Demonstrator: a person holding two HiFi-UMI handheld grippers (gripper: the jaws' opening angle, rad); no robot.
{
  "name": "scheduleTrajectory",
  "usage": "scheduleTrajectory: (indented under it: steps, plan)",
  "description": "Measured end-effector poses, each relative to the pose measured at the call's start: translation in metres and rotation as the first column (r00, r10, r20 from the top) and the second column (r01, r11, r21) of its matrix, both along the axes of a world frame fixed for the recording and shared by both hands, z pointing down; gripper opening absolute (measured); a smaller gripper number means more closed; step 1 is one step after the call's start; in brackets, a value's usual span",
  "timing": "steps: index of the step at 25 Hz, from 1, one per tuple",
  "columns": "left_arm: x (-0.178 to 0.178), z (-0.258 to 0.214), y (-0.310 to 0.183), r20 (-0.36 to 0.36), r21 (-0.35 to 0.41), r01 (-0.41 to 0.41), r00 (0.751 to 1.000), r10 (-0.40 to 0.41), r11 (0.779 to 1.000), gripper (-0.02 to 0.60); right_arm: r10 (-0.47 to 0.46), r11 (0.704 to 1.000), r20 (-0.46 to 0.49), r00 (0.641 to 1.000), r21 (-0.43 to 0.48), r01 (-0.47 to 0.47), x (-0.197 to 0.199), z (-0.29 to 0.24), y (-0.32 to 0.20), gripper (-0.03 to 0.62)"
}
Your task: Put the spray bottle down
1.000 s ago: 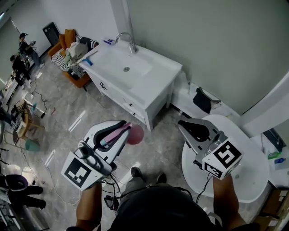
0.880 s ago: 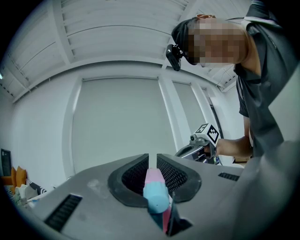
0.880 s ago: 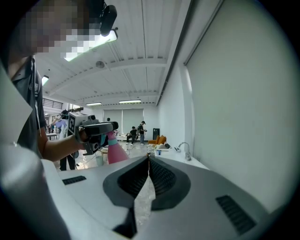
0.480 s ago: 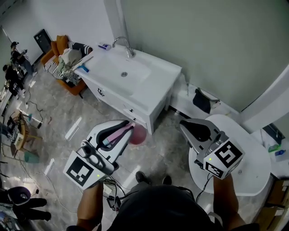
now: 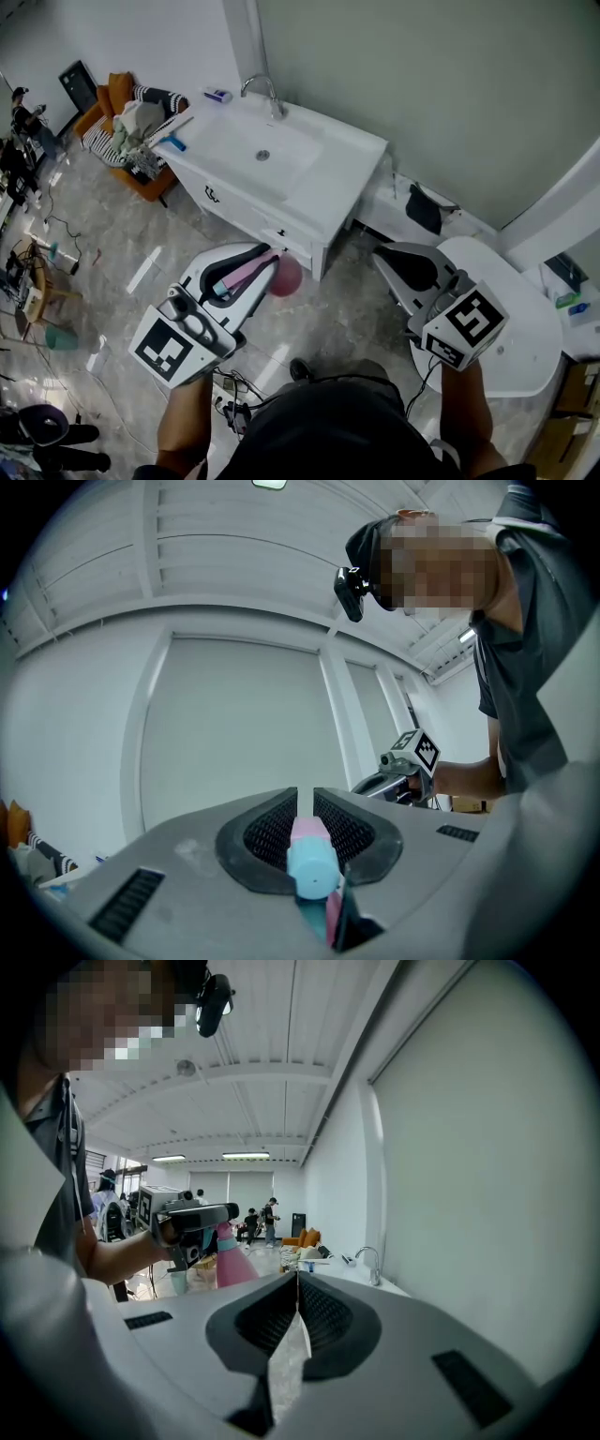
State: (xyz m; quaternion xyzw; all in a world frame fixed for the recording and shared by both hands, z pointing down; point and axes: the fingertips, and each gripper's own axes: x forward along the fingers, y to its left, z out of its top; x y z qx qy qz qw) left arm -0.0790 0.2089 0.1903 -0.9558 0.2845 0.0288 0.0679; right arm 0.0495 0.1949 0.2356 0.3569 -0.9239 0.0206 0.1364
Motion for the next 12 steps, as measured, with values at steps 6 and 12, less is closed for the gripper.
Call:
scheduleTrajectory:
  steps: [6,12]
  plan:
    - [-0.030,0.009,0.002,-0.001,-0.053,0.017,1.000,-0.017,0.998,0.052,-0.007,1.000,0.029,1.000,-0.010,0.007,-0.032,0.013,-0.001,0.009]
    - [-0.012,0.019,-0.039,0.007,-0.028,0.027,1.000,-0.026,0.999,0.052,-0.040,0.999,-0.003,0.999,-0.036,0.040,-0.019,0.022,-0.050,0.009]
